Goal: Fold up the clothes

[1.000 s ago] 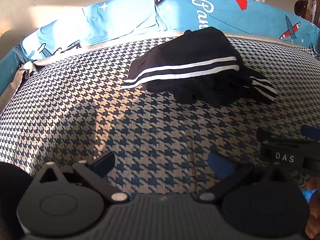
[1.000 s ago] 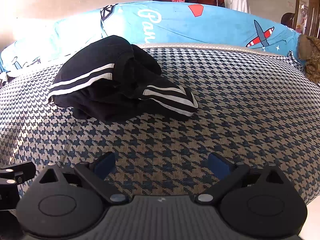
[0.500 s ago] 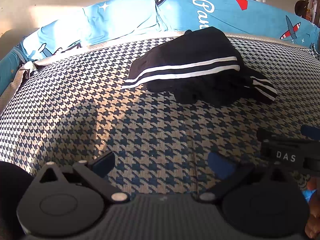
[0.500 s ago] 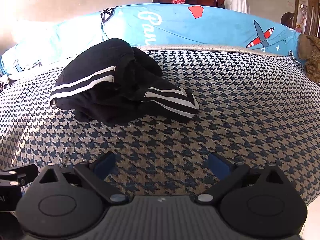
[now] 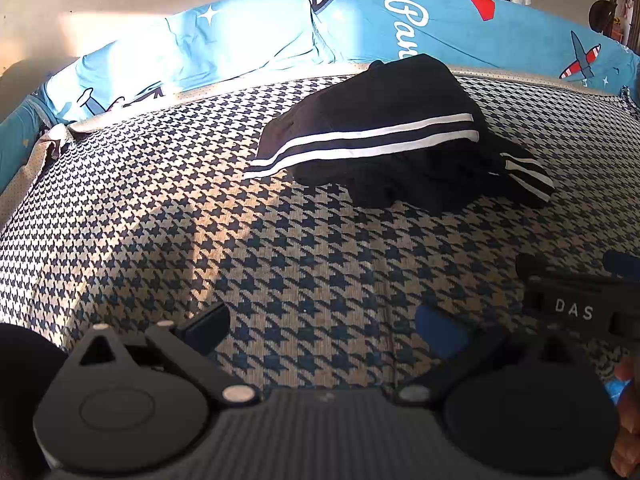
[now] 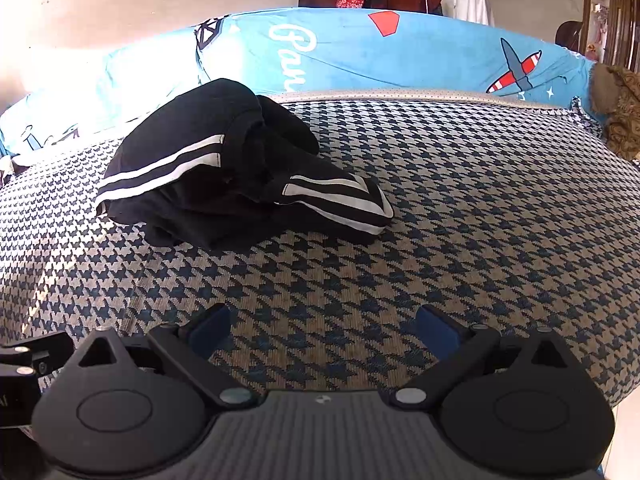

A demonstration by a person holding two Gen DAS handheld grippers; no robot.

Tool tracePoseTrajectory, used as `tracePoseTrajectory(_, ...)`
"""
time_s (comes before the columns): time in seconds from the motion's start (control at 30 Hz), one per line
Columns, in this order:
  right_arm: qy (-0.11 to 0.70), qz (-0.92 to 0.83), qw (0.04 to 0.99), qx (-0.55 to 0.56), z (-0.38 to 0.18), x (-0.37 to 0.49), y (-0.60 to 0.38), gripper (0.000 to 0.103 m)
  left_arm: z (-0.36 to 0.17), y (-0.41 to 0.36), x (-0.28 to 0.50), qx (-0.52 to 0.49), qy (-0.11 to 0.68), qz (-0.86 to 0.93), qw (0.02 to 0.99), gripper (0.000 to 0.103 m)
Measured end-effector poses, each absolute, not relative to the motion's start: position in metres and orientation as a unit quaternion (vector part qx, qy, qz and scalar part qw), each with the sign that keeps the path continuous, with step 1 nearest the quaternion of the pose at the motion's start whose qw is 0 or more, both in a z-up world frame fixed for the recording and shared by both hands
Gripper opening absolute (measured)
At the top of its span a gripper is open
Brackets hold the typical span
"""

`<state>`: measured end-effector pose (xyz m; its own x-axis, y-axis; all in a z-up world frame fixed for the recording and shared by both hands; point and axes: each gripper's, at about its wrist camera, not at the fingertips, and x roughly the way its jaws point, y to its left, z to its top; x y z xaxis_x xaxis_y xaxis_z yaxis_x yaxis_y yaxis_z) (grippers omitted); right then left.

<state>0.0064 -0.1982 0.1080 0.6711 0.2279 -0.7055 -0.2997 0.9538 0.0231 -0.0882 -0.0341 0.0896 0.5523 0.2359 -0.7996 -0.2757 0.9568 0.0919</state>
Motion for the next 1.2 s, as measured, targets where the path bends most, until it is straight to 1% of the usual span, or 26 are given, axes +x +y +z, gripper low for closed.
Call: tracePoseTrajectory(1.2, 0.388, 0.143, 0.91, -0.042, 0.106, 0.009, -0.1961, 0.1, 0.0874, -0.03, -0.0869, -0.025, 0.451, 0.151, 0.879, 0.103)
